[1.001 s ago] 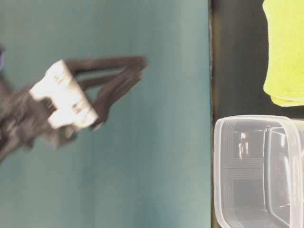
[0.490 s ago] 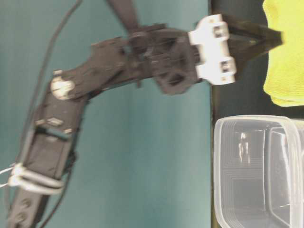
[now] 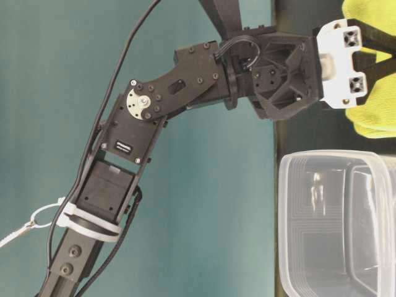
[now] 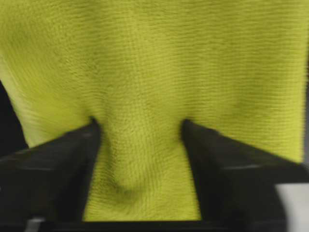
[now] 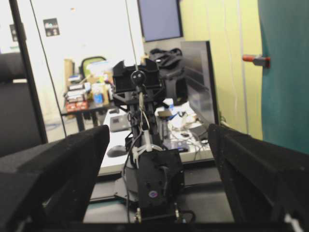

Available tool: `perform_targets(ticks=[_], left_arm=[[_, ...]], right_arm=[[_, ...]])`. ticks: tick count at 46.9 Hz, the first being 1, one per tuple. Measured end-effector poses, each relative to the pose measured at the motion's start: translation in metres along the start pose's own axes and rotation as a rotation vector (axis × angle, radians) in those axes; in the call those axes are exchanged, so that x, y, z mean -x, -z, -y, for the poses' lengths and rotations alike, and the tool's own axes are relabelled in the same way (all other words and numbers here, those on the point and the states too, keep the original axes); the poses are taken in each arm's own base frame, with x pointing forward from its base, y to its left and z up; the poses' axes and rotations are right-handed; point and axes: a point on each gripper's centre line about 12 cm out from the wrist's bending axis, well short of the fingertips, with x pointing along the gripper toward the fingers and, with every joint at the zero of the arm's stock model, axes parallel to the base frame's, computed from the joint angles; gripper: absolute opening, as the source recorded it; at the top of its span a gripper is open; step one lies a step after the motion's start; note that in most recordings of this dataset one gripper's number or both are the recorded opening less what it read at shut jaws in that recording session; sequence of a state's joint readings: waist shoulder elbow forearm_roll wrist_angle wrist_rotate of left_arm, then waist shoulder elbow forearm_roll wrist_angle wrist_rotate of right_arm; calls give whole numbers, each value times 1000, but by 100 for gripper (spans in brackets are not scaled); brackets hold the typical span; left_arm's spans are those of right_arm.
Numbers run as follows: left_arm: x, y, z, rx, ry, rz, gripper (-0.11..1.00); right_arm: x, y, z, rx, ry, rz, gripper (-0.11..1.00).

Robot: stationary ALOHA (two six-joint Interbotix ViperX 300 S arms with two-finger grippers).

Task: Place the yellow towel into the container with the left arm.
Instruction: 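Carry the hanging towel left and lower it into the container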

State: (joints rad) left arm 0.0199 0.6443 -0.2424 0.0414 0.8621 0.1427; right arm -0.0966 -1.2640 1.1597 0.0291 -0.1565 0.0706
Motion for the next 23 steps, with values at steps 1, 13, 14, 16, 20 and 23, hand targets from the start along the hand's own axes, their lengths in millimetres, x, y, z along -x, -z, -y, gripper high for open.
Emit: perform_targets(ticks=[1,13,14,16,20,23], left_arm=[[1,-1,3,-7,2,2,43],[23,-15,9,-27,1,34,7],[29,-17,8,-27,-1,38,7],[41,-22,5,-21,-4,45,7],[77,-32,-2,-6,-12,73,7],[104,-35,-8,6,-18,89,7]], right_arm=[[0,0,0,0,0,2,80],[0,2,0,-1,2,-6,79],[1,3,0,-1,2,-9,79],[1,4,1,-1,3,-12,79],[1,4,0,-3,1,-15,79],[1,4,0,-6,1,-15,79]])
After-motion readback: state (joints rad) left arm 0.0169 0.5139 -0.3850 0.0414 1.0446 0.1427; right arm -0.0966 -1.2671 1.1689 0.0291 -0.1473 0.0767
